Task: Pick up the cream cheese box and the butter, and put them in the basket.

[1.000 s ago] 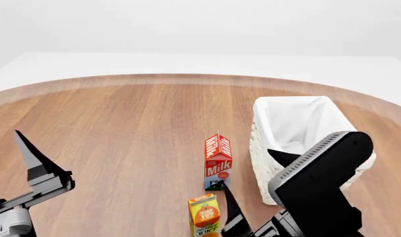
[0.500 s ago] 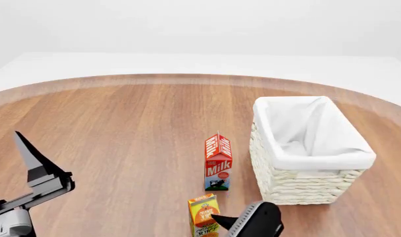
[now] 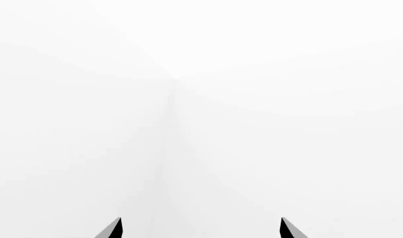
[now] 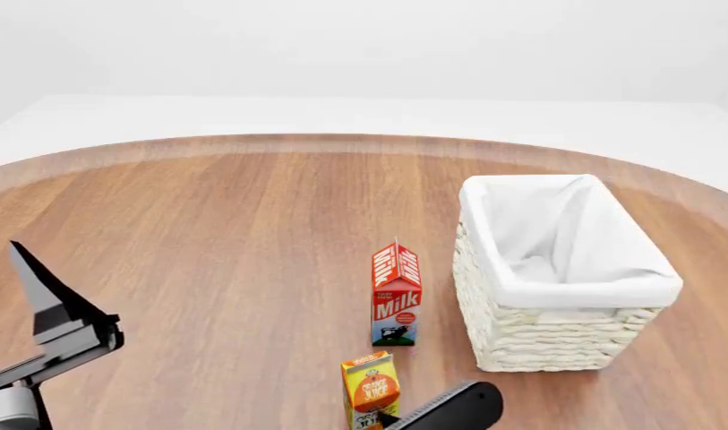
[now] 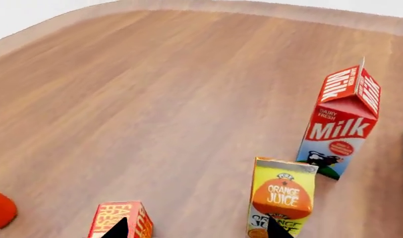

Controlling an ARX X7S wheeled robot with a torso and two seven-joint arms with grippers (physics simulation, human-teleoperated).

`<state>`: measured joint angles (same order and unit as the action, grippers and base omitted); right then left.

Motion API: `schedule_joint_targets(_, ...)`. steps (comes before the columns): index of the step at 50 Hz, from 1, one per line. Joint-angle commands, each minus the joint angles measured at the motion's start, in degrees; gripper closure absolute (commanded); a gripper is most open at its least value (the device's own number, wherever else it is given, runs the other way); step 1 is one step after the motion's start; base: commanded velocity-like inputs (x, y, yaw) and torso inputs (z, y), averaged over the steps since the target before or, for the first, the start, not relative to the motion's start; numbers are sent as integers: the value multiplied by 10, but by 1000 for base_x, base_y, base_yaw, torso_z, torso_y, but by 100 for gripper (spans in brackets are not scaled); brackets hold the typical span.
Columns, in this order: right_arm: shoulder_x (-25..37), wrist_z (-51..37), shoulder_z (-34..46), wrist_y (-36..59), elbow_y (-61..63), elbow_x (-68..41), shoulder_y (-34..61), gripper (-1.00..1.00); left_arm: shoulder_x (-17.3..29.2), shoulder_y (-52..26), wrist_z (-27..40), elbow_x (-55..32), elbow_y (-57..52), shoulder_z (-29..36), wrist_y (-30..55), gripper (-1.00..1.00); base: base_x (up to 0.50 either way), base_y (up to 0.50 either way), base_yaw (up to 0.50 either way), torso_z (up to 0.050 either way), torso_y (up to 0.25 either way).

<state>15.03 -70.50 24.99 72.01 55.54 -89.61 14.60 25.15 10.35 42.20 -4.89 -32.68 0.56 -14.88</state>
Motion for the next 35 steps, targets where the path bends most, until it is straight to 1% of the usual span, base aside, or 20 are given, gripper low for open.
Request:
schedule_joint_targets(1,-56,48,-6,-36,0,118,-85,-100,-11,9,-10,-4,-9,-26,-1,-100,0,0,0,0,0)
schedule_joint_targets(7,-67,50,19,-39,-2,155,-100,-100,-11,12,-9,-7,-8,-28,-4,-100,0,0,0,0,0)
schedule_joint_targets(20,-66,64,78,-41,-20,224,-112,-100,-9,15,-7,-14,-8,-33,-8,-100,0,0,0,0,0)
schedule_joint_targets(24,-68,60,89,-39,-24,231,-106,-100,-9,15,-6,-15,-10,-34,-6,-100,0,0,0,0,0)
schedule_joint_targets(35,-87,30,156,-3,-20,250,-74,-100,-7,20,-4,-19,-10,-40,-11,-100,0,0,0,0,0)
